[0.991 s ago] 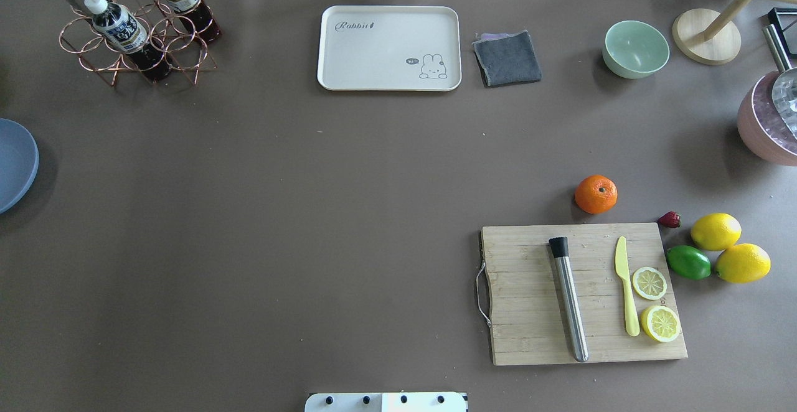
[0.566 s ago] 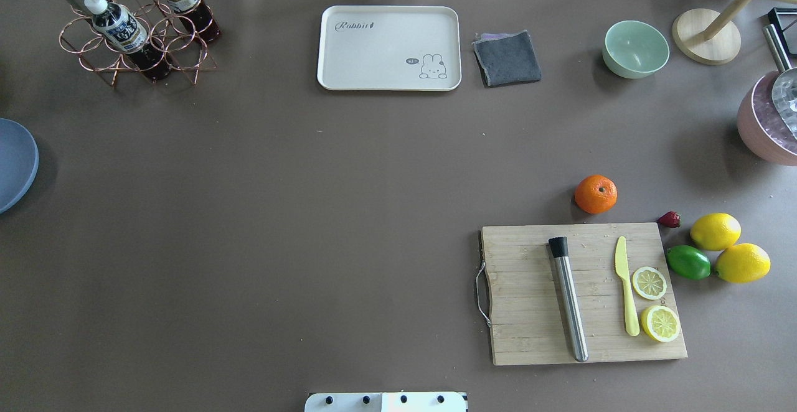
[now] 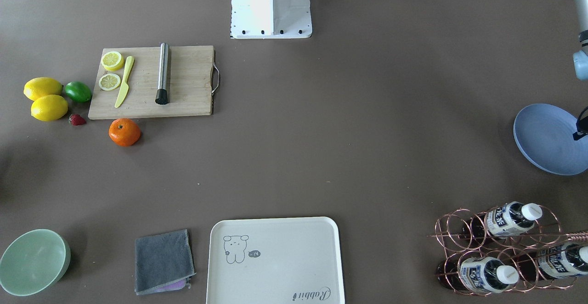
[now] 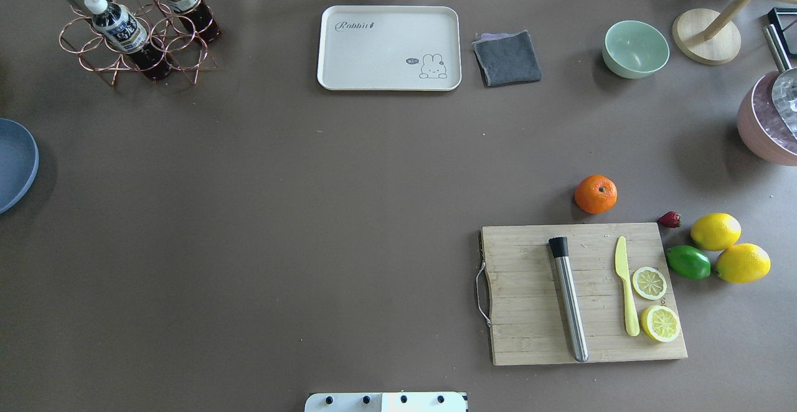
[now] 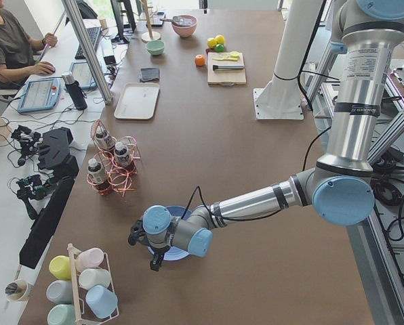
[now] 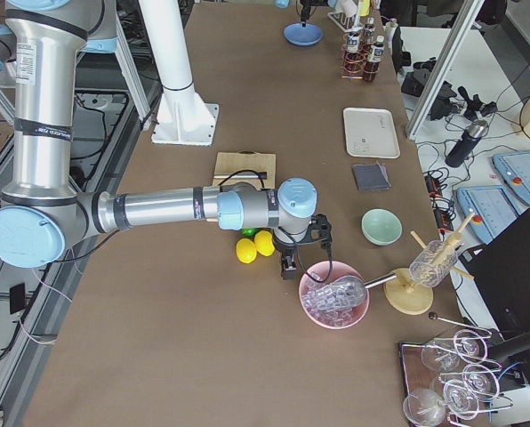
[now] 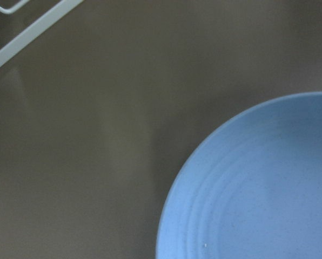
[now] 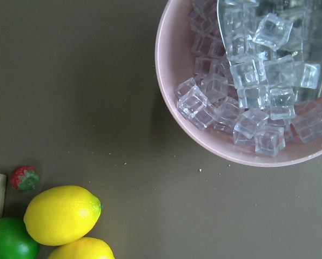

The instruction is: Pick orange to plate

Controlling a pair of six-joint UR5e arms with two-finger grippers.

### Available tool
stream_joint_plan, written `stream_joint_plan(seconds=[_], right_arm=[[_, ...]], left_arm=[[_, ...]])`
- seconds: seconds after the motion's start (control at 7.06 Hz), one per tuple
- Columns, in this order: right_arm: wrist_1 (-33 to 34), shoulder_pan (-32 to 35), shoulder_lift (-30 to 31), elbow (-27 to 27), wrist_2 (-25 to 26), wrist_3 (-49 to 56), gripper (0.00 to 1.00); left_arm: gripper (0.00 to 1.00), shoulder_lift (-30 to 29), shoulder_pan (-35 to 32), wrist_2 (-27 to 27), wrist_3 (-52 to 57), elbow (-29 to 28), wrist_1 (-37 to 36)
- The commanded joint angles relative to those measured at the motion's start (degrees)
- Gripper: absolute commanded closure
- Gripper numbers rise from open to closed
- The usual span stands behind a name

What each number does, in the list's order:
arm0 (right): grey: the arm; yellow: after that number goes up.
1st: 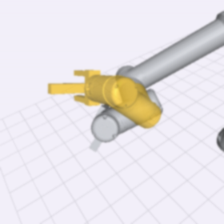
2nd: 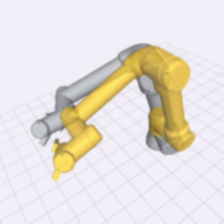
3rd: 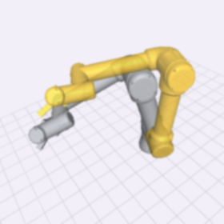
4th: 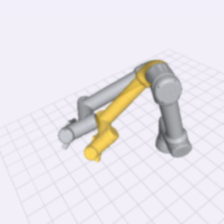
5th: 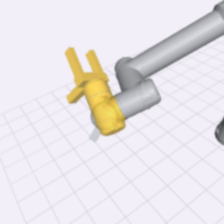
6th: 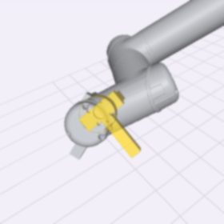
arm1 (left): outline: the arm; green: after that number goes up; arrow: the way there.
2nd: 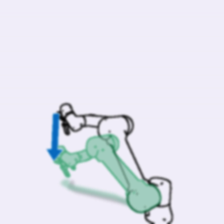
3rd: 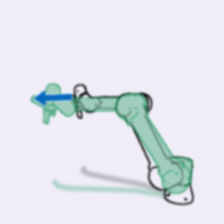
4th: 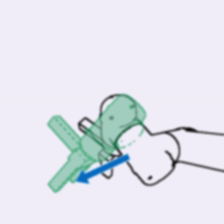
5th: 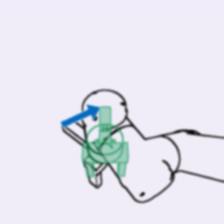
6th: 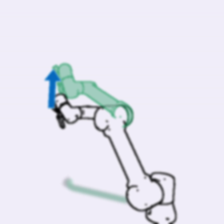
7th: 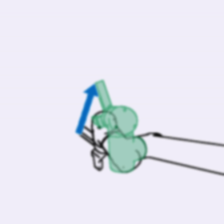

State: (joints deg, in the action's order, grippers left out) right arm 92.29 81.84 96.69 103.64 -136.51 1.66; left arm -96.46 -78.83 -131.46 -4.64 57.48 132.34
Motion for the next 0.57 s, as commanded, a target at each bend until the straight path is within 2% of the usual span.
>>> stream_joint_plan(seconds=[0.0, 0.14, 0.28, 0.42], right_arm=[[0.00, -0.10, -0.10, 0.07, 0.11, 0.01, 0.00], [0.00, -0.10, -0.10, -0.02, 0.11, 0.01, 0.00], [0.00, -0.10, -0.10, 0.33, 0.02, 0.01, 0.00], [0.00, -0.10, -0.10, 1.64, -0.07, -0.25, 0.00]], left_arm=[[0.78, 0.04, 0.43, -0.99, -0.20, -1.05, 0.99], [1.00, 0.04, 0.43, -1.43, -1.94, -1.05, 0.99], [1.00, -0.05, 0.43, -2.13, -2.74, -0.88, 0.99], [1.00, -0.05, 0.43, -5.44, -7.27, 2.78, 0.73]])
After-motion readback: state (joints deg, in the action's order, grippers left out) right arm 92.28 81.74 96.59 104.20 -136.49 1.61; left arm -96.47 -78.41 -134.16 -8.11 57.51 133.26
